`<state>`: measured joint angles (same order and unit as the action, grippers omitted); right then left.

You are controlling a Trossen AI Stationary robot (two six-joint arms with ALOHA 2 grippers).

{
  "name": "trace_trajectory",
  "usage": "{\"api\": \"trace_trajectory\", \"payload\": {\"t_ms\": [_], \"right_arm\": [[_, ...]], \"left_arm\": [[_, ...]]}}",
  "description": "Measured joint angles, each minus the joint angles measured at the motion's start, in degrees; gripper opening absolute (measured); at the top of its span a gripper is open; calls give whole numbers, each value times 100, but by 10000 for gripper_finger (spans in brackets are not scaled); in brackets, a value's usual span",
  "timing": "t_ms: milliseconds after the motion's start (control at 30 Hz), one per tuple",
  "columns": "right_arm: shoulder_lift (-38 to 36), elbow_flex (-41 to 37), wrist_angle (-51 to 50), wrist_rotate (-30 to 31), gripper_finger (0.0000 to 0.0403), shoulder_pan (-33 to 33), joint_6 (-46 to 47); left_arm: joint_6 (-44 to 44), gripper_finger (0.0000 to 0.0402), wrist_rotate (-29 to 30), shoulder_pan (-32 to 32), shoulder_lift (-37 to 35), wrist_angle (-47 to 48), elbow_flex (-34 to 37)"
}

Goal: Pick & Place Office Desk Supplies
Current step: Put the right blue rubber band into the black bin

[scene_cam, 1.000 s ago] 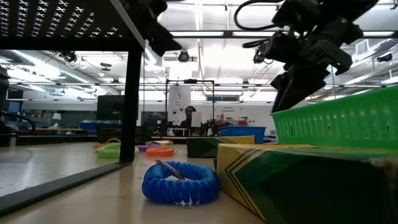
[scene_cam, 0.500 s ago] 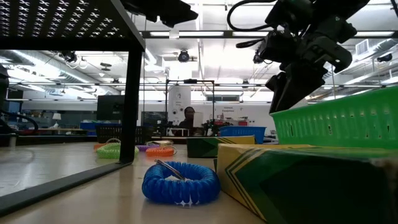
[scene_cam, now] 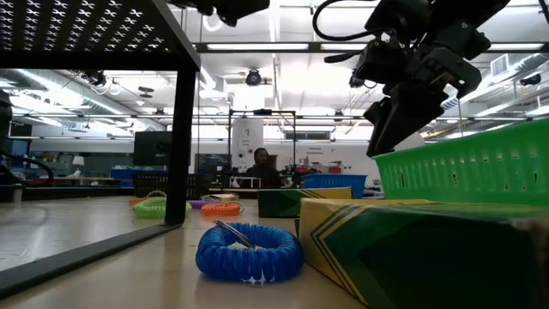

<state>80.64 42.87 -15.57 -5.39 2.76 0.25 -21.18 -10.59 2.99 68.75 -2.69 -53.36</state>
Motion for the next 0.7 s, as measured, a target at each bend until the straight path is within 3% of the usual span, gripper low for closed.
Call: {"api": "trace_trajectory", "payload": {"t_ms": [100, 200, 333, 533, 700], "right_arm": [[0, 0, 33, 2, 137, 0, 3], [0, 0, 107, 2, 137, 0, -4], [0, 0, 153, 4, 137, 0, -44], [0, -4, 171, 19, 137, 0, -94], [-2, -4, 181, 20, 137, 0, -76]], "left_arm": [[71, 229, 471, -106, -310, 561, 0], [83, 229, 547, -255, -671, 829, 133], [39, 229, 457, -407, -1273, -170, 1024], [563, 229, 1377, -320, -2221, -1895, 2497], [776, 229, 1402, -330, -2400, -2052, 2924]]}}
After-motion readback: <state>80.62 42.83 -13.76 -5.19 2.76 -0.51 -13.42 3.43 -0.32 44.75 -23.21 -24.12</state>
